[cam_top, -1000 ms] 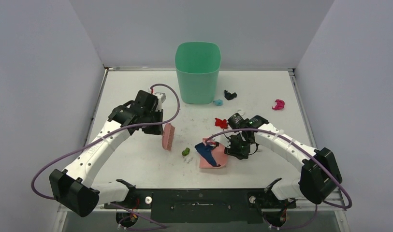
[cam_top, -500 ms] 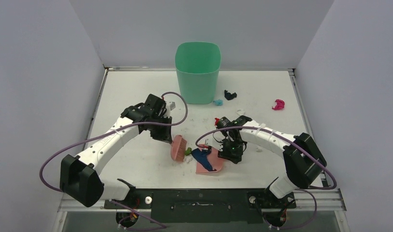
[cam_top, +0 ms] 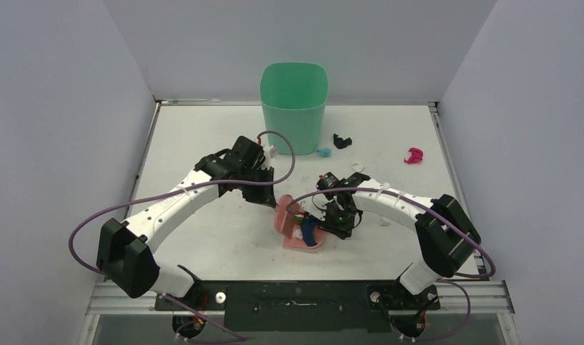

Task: Sweep away the paper scraps from the table

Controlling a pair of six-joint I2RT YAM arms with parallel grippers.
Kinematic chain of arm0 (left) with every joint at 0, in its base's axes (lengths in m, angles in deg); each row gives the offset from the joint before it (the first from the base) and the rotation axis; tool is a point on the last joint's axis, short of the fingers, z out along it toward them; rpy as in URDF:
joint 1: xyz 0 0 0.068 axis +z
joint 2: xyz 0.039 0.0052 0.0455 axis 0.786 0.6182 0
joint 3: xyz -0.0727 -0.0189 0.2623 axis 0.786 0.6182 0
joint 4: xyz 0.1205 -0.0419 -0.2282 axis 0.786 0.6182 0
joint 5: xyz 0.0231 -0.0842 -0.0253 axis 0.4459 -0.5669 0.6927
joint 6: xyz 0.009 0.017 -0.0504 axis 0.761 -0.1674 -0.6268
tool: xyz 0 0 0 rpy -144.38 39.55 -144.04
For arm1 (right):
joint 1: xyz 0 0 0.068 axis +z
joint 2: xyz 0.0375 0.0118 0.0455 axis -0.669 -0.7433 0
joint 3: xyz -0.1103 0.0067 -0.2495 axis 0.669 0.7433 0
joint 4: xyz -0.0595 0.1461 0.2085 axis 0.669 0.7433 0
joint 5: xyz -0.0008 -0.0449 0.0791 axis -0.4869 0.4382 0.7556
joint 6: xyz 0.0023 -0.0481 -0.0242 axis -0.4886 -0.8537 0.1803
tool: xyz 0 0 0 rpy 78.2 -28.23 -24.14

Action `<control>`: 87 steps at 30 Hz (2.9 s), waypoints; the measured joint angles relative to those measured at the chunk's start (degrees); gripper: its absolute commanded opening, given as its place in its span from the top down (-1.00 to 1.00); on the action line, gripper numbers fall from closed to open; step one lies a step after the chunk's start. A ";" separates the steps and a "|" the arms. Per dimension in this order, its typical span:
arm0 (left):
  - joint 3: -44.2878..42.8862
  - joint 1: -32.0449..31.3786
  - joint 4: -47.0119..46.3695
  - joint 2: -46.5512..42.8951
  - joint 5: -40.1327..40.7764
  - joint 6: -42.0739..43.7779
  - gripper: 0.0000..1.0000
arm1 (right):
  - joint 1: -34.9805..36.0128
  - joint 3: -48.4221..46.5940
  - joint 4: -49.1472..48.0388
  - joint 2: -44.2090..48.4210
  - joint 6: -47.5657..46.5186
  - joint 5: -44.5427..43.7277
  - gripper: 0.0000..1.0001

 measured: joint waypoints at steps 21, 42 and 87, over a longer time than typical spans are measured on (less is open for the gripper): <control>-12.33 -5.99 2.86 -5.55 18.73 -1.14 1.00 | -9.01 5.55 -7.85 12.83 -0.22 5.38 0.74; 23.71 0.59 -17.81 -33.05 34.21 8.11 1.00 | -10.01 -11.47 0.07 14.32 -2.23 6.99 0.80; 26.10 5.35 -23.61 -38.86 31.34 7.02 1.00 | -24.33 -85.09 13.07 -21.09 13.68 6.58 0.89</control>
